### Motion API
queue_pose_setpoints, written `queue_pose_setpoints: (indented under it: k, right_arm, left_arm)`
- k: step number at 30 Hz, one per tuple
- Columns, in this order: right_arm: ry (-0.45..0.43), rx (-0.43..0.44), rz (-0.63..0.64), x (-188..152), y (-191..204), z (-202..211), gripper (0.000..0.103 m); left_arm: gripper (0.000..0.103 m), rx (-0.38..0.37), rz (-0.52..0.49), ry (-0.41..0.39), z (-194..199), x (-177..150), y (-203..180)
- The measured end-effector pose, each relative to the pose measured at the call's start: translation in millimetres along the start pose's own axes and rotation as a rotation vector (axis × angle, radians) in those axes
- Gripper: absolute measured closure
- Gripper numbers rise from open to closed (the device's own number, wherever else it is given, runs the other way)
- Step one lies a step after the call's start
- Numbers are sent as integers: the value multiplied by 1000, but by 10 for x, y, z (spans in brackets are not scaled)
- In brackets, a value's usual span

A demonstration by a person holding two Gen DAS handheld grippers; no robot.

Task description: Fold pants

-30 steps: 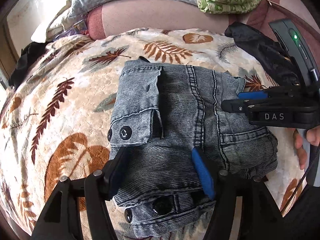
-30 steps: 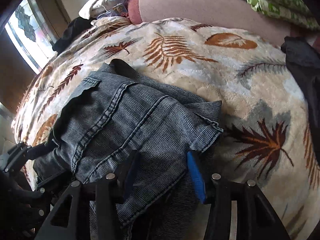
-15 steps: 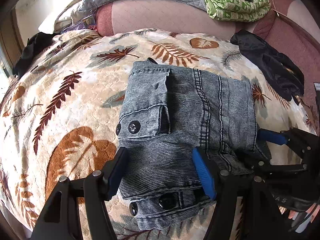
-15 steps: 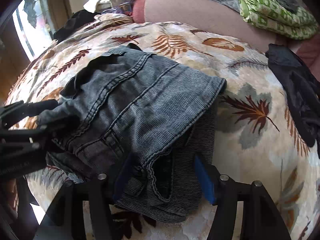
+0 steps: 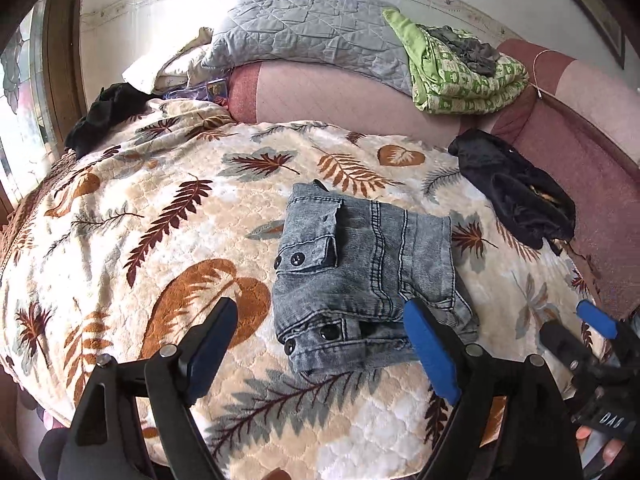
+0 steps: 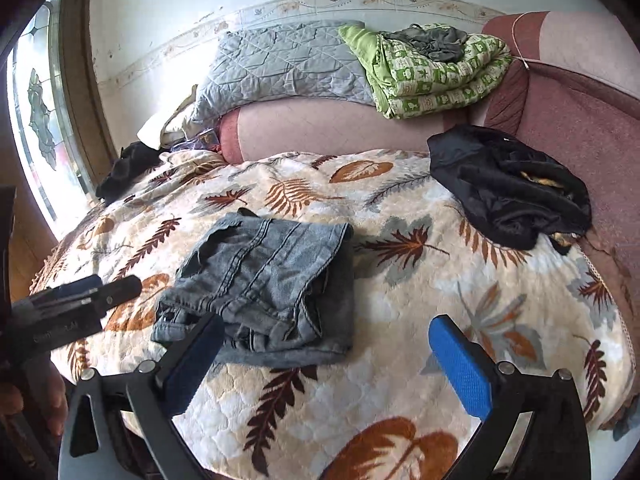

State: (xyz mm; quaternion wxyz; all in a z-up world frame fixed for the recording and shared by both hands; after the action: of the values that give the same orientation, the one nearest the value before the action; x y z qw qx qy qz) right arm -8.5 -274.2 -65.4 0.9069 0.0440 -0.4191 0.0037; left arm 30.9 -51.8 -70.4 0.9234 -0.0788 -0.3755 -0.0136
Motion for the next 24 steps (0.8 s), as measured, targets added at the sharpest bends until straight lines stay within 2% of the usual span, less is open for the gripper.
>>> queue_pose_setpoints:
  k: [4,8,18,20,24]
  right_arm:
    - [19,-21,25,-260,2,67,0]
    - [10,-26,21,-298,-34,148,0]
    - [1,-5,44,-322,32,267,0]
    - [-1,-8,57,-321,53,280,0]
    - [7,-11,69,-324,82,273,0]
  left_arm:
    - [17,22,-30,-46,247,-12,-100]
    - [11,23,-51,-71,429,-35,-216]
    - [11,-6,-21,-63,602,-81,-265]
    - [11,9,-33,-66,620,-74,-276]
    - [3,32,-68,-58,627,-75,-319]
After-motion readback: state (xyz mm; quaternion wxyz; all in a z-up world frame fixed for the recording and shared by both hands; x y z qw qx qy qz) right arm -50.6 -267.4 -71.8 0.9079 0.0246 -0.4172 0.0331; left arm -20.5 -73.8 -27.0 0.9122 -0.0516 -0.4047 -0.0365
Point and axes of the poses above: each gripper's, at about its wrist camera, not at the fingertips, and z roughly against the way its jaws point, y to its left, x to its top, the point moved 7 cm from there along -z, roughly the way its jaws point, and after that the axes turned 2 degrees about z, right-handed, at the moved point
